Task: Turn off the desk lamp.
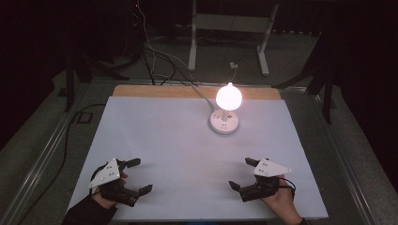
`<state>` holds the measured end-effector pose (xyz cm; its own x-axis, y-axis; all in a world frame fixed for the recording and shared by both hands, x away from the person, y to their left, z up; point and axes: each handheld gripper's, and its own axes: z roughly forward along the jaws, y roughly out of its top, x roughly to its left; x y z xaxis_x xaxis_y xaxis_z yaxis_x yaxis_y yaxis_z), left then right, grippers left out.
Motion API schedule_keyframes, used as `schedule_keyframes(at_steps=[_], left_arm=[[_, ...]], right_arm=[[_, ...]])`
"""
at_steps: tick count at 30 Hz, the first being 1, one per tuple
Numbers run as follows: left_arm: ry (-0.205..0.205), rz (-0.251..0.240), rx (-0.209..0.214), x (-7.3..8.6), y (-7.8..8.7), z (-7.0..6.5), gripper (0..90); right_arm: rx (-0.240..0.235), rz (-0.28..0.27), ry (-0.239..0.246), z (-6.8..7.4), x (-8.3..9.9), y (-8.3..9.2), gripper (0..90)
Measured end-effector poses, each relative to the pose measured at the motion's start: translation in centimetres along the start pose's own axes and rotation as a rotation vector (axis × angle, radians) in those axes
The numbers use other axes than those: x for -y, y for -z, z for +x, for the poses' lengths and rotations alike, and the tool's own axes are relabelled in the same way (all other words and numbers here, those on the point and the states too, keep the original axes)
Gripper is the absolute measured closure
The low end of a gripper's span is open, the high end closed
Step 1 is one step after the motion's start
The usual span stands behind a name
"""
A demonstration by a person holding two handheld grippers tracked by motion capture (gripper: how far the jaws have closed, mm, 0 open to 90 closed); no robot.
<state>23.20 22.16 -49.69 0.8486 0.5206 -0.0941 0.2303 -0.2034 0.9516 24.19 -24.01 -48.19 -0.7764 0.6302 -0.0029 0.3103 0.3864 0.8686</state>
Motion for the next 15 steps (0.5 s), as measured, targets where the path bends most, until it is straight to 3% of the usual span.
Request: schedule_keyframes(at_steps=[2, 10, 15], left_arm=[[-0.001, -0.001, 0.001, 0.0, 0.0, 0.0, 0.4], [-0.002, -0.003, 0.000, 0.0, 0.0, 0.0, 0.4], [-0.002, -0.003, 0.000, 0.0, 0.0, 0.0, 0.4]], right_arm=[[0.014, -0.011, 0.014, 0.1, -0.4, 0.1, 0.0], [-0.002, -0.006, 0.038, 0.0, -1.6, 0.0, 0.0], [-0.012, -0.011, 0.030, -0.3, -2.3, 0.0, 0.0]])
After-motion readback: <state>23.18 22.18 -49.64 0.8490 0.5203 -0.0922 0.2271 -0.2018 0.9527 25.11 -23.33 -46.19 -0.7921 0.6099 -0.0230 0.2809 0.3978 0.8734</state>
